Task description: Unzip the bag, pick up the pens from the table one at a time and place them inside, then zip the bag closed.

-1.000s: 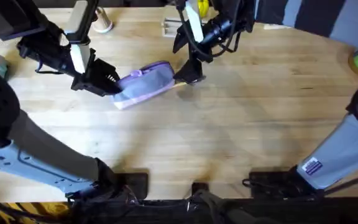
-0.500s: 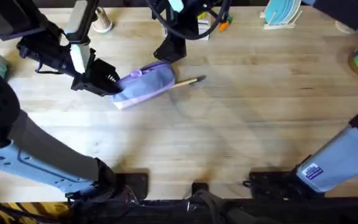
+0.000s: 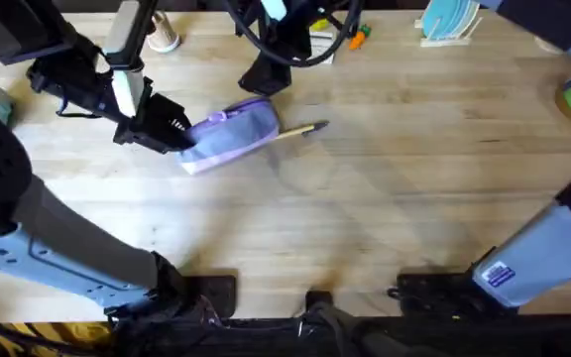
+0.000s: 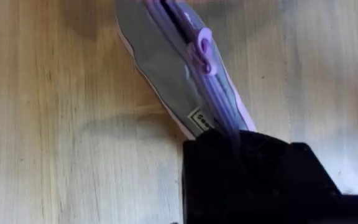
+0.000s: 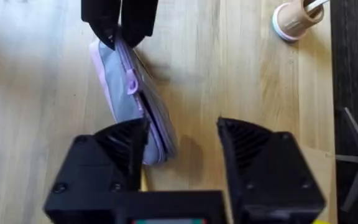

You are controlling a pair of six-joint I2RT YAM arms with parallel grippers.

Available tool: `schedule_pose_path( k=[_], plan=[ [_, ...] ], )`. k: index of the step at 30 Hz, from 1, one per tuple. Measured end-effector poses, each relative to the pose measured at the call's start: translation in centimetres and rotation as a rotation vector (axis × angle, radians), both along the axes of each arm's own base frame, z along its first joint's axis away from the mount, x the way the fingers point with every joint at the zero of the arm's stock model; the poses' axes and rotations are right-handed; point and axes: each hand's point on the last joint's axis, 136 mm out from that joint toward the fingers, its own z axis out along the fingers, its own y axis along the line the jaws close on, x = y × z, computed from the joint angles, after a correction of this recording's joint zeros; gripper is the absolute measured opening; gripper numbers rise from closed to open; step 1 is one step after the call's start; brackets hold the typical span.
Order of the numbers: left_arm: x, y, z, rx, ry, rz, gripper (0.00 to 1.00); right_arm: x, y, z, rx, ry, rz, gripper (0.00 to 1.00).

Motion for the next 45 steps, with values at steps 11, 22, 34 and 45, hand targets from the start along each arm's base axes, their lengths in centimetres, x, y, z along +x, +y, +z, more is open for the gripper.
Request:
schedule_pose_path(
  k=[11,22,34,45],
  plan=[
    [0.0,0.0,0.0,0.000,0.000,0.000,0.042,-2.1,-0.3,-1.7,-0.033,0.073,0.091,0.034],
    [0.0,0.0,0.0,0.000,0.000,0.000,0.042,-1.5,0.6,-8.8,-0.096,0.178,0.156,0.033],
    [0.0,0.0,0.0,0.000,-0.001,0.000,0.042,-1.0,1.3,-8.9,-0.067,0.158,0.170,0.033],
    [0.0,0.0,0.0,0.001,-0.002,0.000,0.042,-1.8,2.6,-11.1,-0.084,0.192,0.200,0.034]
  ],
)
